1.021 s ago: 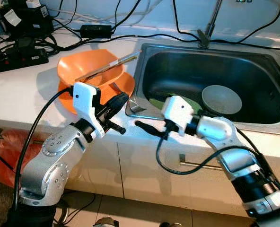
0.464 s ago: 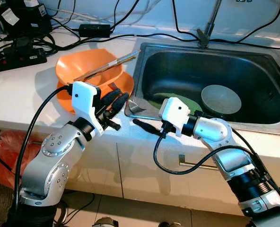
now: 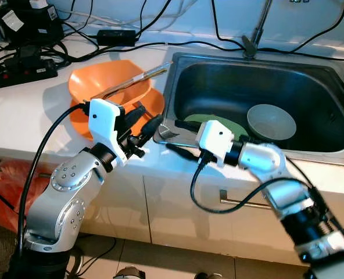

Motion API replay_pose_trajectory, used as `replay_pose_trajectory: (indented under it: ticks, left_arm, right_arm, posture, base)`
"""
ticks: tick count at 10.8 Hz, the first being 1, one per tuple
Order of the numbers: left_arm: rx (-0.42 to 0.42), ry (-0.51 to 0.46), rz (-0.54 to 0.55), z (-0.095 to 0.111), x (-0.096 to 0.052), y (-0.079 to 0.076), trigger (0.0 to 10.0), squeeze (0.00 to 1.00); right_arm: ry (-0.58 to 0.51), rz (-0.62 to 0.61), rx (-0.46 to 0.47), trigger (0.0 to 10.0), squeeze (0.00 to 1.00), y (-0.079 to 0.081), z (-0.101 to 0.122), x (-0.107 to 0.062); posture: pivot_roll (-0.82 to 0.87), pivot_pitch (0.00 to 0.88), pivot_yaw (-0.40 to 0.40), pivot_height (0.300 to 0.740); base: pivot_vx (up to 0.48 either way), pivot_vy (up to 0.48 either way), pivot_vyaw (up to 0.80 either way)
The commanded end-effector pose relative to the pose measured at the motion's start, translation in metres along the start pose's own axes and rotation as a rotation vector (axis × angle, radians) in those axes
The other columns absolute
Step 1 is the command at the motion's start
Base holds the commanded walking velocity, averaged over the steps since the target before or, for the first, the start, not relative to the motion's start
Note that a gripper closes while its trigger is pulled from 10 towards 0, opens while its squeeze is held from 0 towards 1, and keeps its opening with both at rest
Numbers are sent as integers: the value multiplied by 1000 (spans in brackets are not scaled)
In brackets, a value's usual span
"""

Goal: Kitchen organization

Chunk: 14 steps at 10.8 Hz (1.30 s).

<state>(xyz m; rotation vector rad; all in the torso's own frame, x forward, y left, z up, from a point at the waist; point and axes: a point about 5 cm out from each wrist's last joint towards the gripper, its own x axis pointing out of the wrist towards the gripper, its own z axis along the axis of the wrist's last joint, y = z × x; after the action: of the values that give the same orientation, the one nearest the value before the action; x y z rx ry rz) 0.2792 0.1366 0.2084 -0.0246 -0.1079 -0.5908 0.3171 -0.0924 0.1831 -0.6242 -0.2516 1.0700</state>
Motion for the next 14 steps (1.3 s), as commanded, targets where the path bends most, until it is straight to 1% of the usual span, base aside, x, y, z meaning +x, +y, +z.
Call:
replay_pose_trajectory:
  ticks: [1,4,6,7,8,9,11,12,13,14]
  left_arm:
    - [27,-5,-21,4,1,-3,10000,0]
    - [32,-3,-25,4,0,-3,10000,0]
    - [30,0,-31,3,0,-5,10000,0]
    - [27,1,-34,3,-1,-7,10000,0]
    - [24,3,-35,2,-1,-7,10000,0]
    - [21,6,-34,1,-2,-8,10000,0]
    - [21,6,-32,1,-1,-8,10000,0]
    - [20,4,-30,2,-1,-8,10000,0]
    - [19,4,-30,2,-1,-8,10000,0]
    - [17,6,-31,0,-1,-10,10000,0]
  right_arm:
    - [25,69,-98,10000,0,-1,0,0]
    - [42,139,-163,10000,0,1,-3,2]
    - [46,176,-173,10000,0,5,-9,4]
    - [43,187,-170,3765,0,6,-11,4]
    - [38,189,-168,0,0,7,-10,5]
    - [26,183,-167,0,0,8,-9,7]
    - [11,167,-169,7294,0,7,-8,9]
    - [7,156,-171,7686,0,7,-8,10]
    - [4,148,-171,10000,0,7,-7,11]
    - [-5,128,-166,9686,0,7,-6,13]
  posture:
    - [158,105,-15,740]
    - [165,109,-19,740]
    - [166,112,-19,740]
    - [167,117,-25,740]
    - [167,117,-25,740]
    - [167,119,-25,740]
    - [166,120,-24,740]
    - [164,120,-23,740]
    - [162,120,-25,740]
    - [162,120,-25,740]
  base:
    - [0,0,0]
    - [0,0,0]
    - [0,0,0]
    - [0,0,0]
    - [0,0,0]
    - [0,0,0]
    - [0,0,0]
    - [0,0,0]
    - [0,0,0]
    - [0,0,0]
